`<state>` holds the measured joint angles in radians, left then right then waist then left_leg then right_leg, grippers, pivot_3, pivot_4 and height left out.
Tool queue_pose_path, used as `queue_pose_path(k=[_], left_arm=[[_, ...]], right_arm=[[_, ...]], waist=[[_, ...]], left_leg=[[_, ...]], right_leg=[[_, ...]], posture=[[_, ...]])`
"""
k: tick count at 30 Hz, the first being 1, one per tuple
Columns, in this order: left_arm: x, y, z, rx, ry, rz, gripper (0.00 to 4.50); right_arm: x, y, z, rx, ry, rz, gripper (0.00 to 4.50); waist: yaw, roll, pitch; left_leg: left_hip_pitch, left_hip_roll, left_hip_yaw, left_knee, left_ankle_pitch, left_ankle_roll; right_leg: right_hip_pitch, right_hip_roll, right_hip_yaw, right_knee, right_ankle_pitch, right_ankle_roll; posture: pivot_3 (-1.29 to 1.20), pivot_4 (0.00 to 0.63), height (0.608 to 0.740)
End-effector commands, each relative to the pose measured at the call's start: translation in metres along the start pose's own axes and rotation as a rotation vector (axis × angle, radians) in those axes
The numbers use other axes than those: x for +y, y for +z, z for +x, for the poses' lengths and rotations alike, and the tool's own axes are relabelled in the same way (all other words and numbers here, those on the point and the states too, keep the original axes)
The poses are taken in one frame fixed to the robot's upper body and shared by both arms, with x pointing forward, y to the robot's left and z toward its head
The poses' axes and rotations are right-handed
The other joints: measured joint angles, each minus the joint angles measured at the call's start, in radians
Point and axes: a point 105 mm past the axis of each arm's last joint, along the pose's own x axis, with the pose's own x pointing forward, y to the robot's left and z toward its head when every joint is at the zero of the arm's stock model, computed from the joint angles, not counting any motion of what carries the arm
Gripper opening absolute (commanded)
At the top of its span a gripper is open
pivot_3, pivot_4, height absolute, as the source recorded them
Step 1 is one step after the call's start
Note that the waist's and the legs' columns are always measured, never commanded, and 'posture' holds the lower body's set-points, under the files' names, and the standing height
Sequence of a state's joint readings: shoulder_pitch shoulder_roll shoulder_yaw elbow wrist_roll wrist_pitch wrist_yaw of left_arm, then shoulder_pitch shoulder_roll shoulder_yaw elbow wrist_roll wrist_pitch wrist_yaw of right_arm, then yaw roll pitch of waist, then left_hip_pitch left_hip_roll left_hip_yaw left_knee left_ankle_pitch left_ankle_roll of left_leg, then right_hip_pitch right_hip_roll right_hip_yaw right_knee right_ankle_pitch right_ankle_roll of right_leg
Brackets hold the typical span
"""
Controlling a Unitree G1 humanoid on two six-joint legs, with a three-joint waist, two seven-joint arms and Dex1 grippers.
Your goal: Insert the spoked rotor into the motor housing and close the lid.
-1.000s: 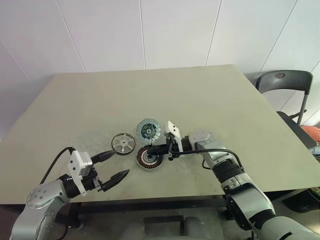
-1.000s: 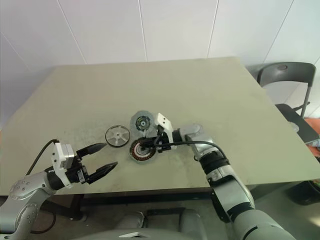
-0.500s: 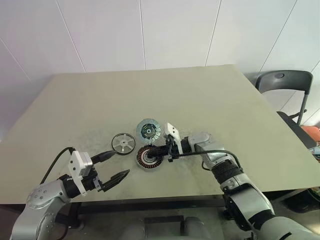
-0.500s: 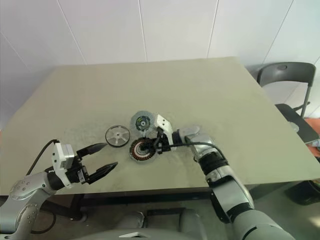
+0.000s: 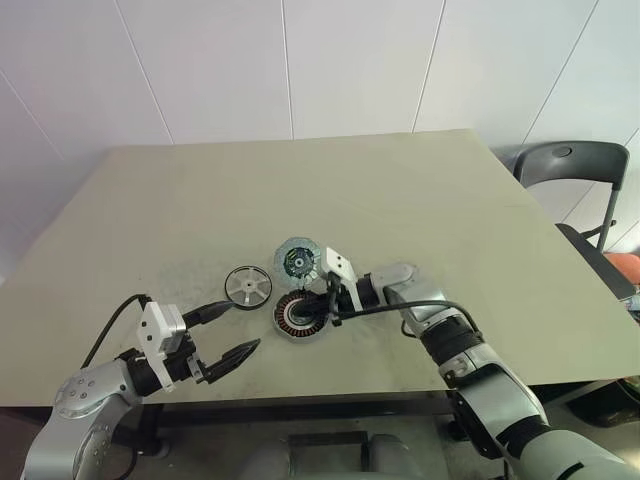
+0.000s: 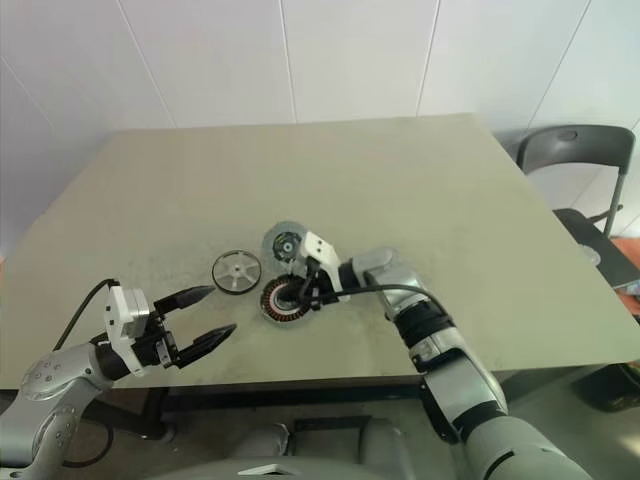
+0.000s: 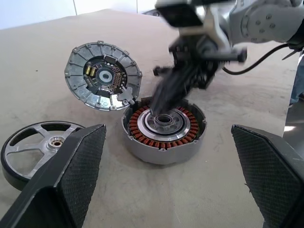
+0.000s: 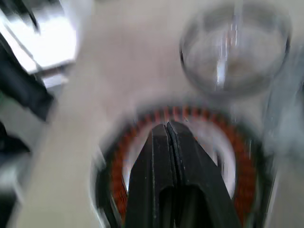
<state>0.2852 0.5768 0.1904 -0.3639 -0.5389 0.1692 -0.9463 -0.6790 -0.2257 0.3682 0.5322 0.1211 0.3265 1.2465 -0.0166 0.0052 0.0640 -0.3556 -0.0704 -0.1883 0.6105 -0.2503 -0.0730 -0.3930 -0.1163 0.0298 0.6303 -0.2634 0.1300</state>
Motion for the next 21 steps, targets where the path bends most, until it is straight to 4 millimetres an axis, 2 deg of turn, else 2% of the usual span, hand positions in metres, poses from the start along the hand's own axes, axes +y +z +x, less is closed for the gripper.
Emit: queue_pose_path(k=[1, 3, 6, 9, 11, 14, 16, 18, 21], left_arm=[[0.001, 0.007, 0.000, -0.021, 0.004, 0.030, 4.50], [0.002, 0.007, 0.000, -0.020, 0.006, 0.031, 4.50], [0.002, 0.007, -0.001, -0.020, 0.006, 0.032, 4.50], [0.002, 0.007, -0.001, -0.020, 0.005, 0.032, 4.50], [0.002, 0.007, 0.000, -0.022, 0.005, 0.032, 4.50], [0.002, 0.007, 0.002, -0.024, 0.003, 0.032, 4.50], [0.002, 0.008, 0.002, -0.026, 0.004, 0.031, 4.50], [0.002, 0.008, 0.002, -0.026, 0.006, 0.031, 4.50], [0.001, 0.008, 0.002, -0.027, 0.010, 0.030, 4.50]], right_arm=[[-0.008, -0.022, -0.003, 0.114, -0.058, -0.045, 0.03], [-0.008, -0.010, -0.002, 0.053, -0.053, -0.053, 0.03], [-0.007, 0.020, -0.002, -0.091, -0.040, -0.020, 0.03], [-0.006, 0.052, -0.007, -0.245, -0.019, 0.019, 0.03], [-0.005, 0.065, -0.011, -0.292, -0.007, 0.030, 0.03], [-0.002, 0.065, -0.012, -0.280, 0.007, 0.023, 0.03], [0.000, 0.057, -0.011, -0.251, 0.015, 0.024, 0.03], [0.001, 0.045, -0.009, -0.205, 0.015, 0.030, 0.03], [0.001, 0.015, -0.004, -0.065, 0.003, 0.017, 0.03]], waist=[[-0.001, 0.001, -0.001], [-0.001, 0.001, -0.001], [0.001, 0.001, -0.001], [0.001, 0.002, -0.001], [-0.001, 0.002, -0.001], [0.000, 0.002, -0.001], [0.000, 0.002, -0.001], [0.000, 0.002, -0.001], [0.000, 0.002, -0.001]], left_leg=[[0.001, 0.000, 0.000, 0.000, 0.000, 0.000], [0.002, 0.000, 0.000, 0.001, 0.000, 0.000], [0.002, 0.000, 0.000, 0.002, 0.000, 0.000], [0.000, 0.000, 0.000, 0.002, 0.000, 0.000], [0.000, 0.000, 0.000, 0.000, 0.000, 0.000], [-0.001, 0.000, 0.000, -0.001, 0.000, 0.000], [-0.001, 0.000, 0.000, -0.001, 0.000, 0.000], [-0.001, 0.000, 0.000, -0.001, 0.000, 0.000], [0.000, 0.000, 0.000, -0.001, 0.000, 0.000]], right_leg=[[0.001, 0.000, 0.000, 0.000, -0.001, 0.001], [0.002, 0.000, 0.000, 0.000, -0.001, 0.001], [0.003, 0.000, 0.000, 0.000, -0.001, 0.001], [0.001, 0.000, 0.000, 0.000, -0.001, 0.001], [-0.001, 0.000, 0.000, 0.000, 0.001, -0.001], [-0.002, 0.000, 0.000, 0.000, 0.003, 0.001], [-0.001, 0.000, 0.000, 0.000, 0.003, 0.002], [-0.001, 0.000, 0.000, 0.000, 0.002, 0.002], [-0.001, 0.000, 0.000, 0.000, -0.001, 0.001]], posture=[[0.00, 0.000, 0.740], [0.00, 0.000, 0.740], [0.00, 0.000, 0.740], [0.00, 0.000, 0.740], [0.00, 0.000, 0.740], [0.00, 0.000, 0.740], [0.00, 0.000, 0.740], [0.00, 0.000, 0.740], [0.00, 0.000, 0.740]])
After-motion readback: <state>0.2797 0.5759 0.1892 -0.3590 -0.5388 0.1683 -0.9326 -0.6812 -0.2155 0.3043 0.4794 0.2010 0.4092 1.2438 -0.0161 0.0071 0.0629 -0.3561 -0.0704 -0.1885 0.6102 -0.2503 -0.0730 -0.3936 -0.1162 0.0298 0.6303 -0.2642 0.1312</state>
